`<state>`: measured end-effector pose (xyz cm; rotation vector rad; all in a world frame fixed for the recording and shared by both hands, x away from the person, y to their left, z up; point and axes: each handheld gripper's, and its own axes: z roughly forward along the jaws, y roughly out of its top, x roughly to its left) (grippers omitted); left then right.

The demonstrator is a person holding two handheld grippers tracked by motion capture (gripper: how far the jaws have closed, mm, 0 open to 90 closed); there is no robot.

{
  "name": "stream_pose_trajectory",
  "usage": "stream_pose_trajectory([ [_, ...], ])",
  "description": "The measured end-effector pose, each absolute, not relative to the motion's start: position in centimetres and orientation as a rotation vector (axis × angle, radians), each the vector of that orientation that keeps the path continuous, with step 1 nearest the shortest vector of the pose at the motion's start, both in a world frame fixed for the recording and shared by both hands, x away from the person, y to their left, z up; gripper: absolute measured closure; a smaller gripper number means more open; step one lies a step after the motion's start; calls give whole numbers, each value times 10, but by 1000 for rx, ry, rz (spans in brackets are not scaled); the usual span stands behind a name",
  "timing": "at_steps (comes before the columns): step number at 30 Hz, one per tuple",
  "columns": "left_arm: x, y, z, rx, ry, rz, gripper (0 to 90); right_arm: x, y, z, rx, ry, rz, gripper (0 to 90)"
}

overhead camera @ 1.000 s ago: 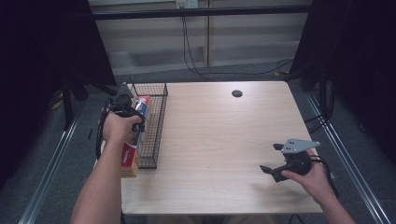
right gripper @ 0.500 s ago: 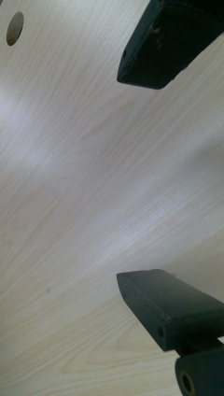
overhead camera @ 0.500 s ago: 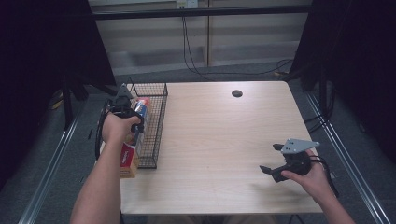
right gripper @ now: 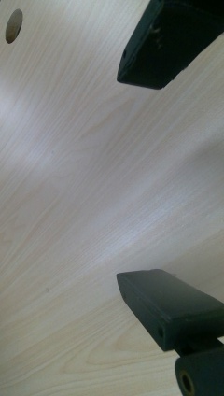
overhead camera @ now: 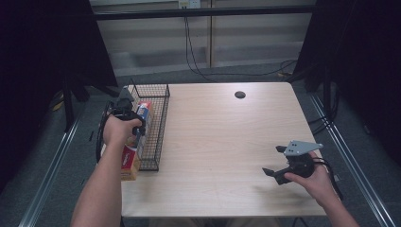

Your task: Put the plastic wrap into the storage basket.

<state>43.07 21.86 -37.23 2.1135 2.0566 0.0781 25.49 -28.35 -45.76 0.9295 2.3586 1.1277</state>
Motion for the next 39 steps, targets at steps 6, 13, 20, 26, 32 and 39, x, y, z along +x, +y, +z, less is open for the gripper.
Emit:
stream_pose_trajectory([
  [6, 431, 218, -374, 2112, 2062, 91, 430, 254, -284, -457, 938, 2351, 1130, 46],
  [13, 432, 217, -377, 2125, 2063, 83, 427, 254, -284, -457, 935, 2358, 1127, 46],
  [20, 433, 217, -379, 2112, 2079, 86, 425, 255, -284, -457, 935, 2361, 1127, 46],
  [26, 432, 217, -380, 2103, 2079, 102, 420, 254, -284, -457, 936, 2356, 1129, 46],
  [32, 431, 216, -380, 2101, 2078, 110, 412, 254, -284, -457, 934, 2351, 1128, 46],
  [39, 430, 217, -380, 2081, 2074, 105, 397, 254, -284, -457, 935, 2355, 1131, 46],
])
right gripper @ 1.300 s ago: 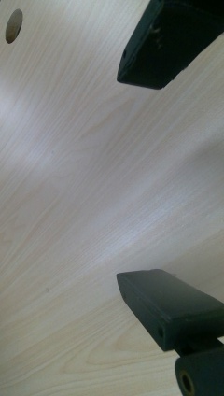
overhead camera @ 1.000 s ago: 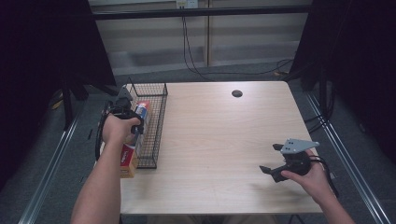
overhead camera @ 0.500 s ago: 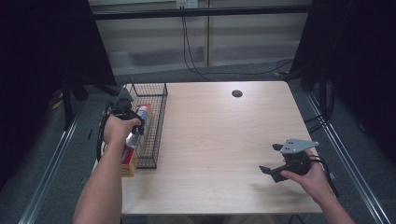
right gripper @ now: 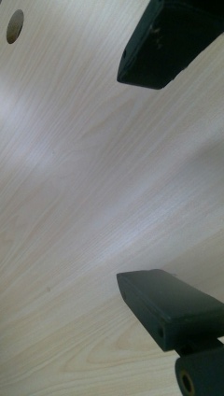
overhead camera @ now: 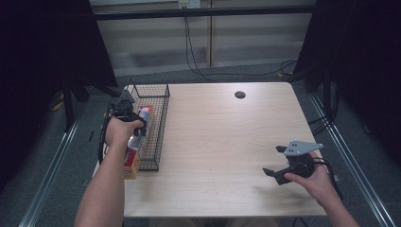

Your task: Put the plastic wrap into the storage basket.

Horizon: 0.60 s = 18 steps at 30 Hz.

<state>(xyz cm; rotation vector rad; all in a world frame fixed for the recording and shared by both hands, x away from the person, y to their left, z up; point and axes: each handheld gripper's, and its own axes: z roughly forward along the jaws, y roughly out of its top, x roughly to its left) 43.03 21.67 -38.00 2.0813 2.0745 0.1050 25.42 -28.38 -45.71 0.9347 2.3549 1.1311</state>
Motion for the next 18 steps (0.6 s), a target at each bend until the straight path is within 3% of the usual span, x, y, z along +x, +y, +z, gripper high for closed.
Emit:
stream_pose_trajectory([
  [18, 425, 221, -362, 2009, 2031, 102, 330, 255, -284, -456, 931, 2350, 1147, 46],
])
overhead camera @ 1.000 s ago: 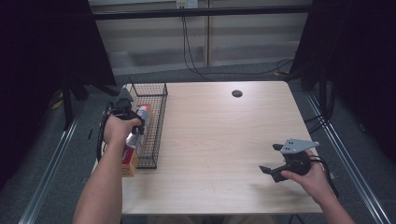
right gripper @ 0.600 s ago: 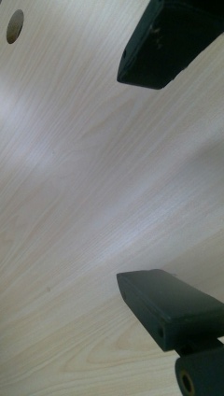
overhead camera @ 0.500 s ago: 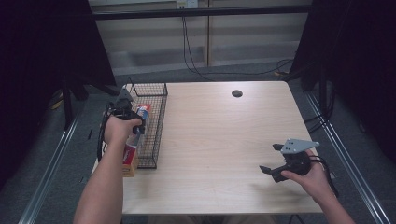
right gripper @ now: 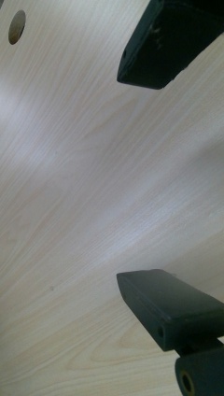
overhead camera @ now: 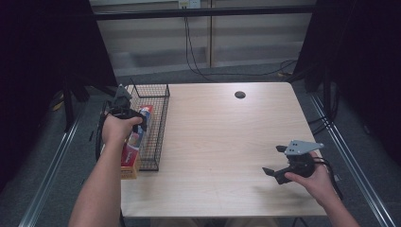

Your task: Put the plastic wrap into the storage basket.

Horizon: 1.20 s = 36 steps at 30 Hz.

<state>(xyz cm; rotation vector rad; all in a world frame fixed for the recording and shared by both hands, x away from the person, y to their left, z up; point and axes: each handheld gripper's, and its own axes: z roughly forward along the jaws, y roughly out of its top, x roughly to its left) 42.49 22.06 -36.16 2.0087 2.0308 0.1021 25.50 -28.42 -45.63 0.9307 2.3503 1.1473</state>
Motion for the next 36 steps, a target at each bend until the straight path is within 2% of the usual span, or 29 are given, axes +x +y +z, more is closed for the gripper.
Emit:
stream_pose_trajectory([
  [2, 424, 220, -359, 1981, 2018, 57, 324, 255, -284, -456, 934, 2351, 1144, 46],
  [7, 424, 214, -354, 1984, 1981, 37, 281, 255, -284, -457, 928, 2355, 1143, 46],
  [36, 418, 188, -336, 2020, 1815, -24, 147, 255, -283, -457, 929, 2354, 1147, 47],
])
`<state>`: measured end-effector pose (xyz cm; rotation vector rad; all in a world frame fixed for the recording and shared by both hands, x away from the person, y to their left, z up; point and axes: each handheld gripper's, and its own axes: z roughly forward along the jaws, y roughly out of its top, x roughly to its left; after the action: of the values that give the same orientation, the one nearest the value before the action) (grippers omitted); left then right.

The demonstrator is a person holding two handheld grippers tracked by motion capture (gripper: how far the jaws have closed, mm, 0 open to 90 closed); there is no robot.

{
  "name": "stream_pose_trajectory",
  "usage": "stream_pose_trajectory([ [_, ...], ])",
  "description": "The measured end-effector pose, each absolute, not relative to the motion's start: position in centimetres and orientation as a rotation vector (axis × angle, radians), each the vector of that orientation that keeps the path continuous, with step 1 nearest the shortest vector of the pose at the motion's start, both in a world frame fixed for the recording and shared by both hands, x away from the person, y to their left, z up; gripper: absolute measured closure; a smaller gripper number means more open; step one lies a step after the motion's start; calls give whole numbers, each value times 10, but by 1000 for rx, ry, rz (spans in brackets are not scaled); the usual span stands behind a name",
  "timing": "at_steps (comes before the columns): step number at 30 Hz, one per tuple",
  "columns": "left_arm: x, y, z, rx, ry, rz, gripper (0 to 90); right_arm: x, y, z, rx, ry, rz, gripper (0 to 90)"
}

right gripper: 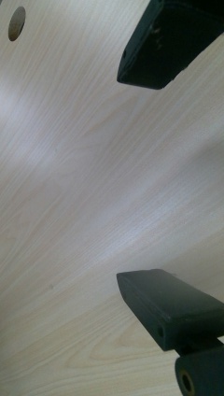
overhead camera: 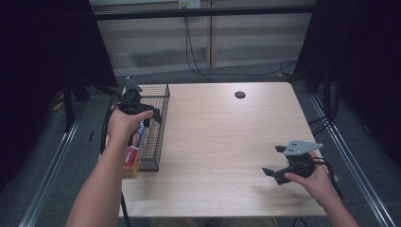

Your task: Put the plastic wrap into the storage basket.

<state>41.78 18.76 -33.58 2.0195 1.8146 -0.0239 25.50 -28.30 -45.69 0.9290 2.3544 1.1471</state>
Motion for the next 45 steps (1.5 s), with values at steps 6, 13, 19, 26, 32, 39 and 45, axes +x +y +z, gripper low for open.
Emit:
stream_pose_trajectory([
  [6, 415, 180, -332, 2027, 1788, -32, 148, 254, -283, -456, 923, 2354, 1147, 47],
  [13, 410, 167, -326, 2049, 1737, -39, 148, 255, -279, -455, 901, 2366, 1142, 47],
  [19, 407, 159, -327, 2070, 1684, -54, 142, 254, -278, -455, 899, 2368, 1140, 47],
  [26, 404, 147, -326, 2092, 1637, -52, 139, 255, -278, -455, 895, 2367, 1138, 47],
  [32, 403, 132, -326, 2121, 1570, -63, 130, 255, -279, -455, 894, 2370, 1143, 47],
  [39, 401, 119, -329, 2142, 1520, -77, 122, 255, -279, -457, 898, 2371, 1135, 47],
  [45, 399, 108, -331, 2161, 1467, -76, 114, 255, -278, -458, 894, 2376, 1135, 47],
])
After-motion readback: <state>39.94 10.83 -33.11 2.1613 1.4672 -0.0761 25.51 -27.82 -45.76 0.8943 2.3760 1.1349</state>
